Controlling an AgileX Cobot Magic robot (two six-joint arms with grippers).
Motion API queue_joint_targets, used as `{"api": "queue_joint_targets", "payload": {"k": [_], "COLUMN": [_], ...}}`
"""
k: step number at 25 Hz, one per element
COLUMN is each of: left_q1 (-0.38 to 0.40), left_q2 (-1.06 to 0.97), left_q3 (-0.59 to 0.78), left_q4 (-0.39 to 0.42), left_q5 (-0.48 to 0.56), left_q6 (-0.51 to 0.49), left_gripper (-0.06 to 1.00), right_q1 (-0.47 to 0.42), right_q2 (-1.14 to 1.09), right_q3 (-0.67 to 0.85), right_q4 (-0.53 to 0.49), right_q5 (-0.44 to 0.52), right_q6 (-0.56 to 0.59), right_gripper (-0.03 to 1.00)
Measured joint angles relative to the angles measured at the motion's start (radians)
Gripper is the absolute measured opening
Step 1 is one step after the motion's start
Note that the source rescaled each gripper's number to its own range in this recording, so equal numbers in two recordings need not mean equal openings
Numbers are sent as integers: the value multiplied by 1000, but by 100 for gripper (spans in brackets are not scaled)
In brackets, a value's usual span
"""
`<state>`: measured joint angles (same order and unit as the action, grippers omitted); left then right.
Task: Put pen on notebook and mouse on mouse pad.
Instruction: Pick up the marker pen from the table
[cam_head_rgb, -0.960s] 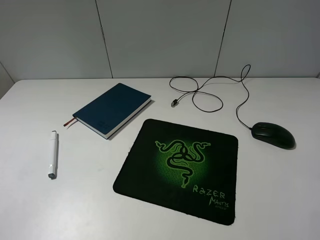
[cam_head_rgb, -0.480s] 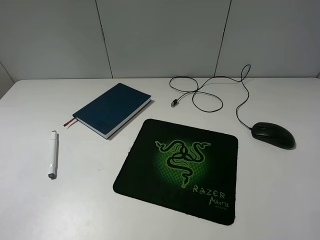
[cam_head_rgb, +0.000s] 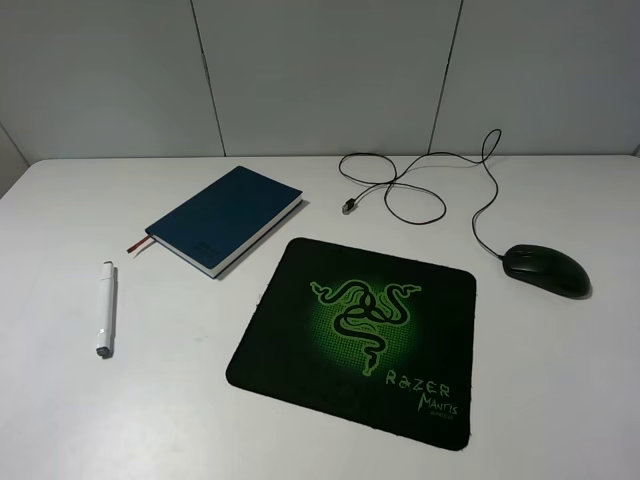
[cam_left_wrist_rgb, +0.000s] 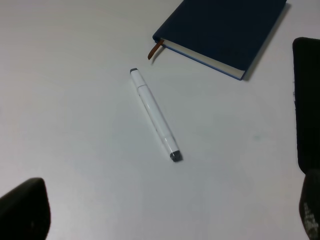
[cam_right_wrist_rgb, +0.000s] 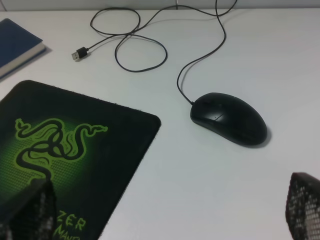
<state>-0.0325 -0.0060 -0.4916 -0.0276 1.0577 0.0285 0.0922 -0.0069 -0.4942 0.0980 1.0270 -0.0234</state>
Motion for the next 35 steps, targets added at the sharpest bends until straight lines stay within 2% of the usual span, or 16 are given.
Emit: {"api": "queue_joint_targets", "payload": {"k": [12, 18, 26, 31, 35], "left_q1": [0, 0, 0, 0, 0], "left_q2": [0, 13, 297, 504, 668], "left_q3": [0, -41, -181, -230, -245], "left_q4": [0, 1, 0, 21, 28], "left_q5": [0, 12, 76, 70, 26], "left_q6": [-1, -49, -97, -117, -142], "left_gripper": [100, 100, 100, 100, 100], "right_q1": [0, 0, 0, 0, 0], "right_q2": [0, 0, 0, 0, 0], "right_q3": [0, 0, 0, 0, 0], "right_q4": [0, 0, 0, 0, 0], "right_q5": [0, 0, 0, 0, 0], "right_q6": [0, 0, 0, 0, 0], "right_gripper": [100, 100, 100, 100, 100]}}
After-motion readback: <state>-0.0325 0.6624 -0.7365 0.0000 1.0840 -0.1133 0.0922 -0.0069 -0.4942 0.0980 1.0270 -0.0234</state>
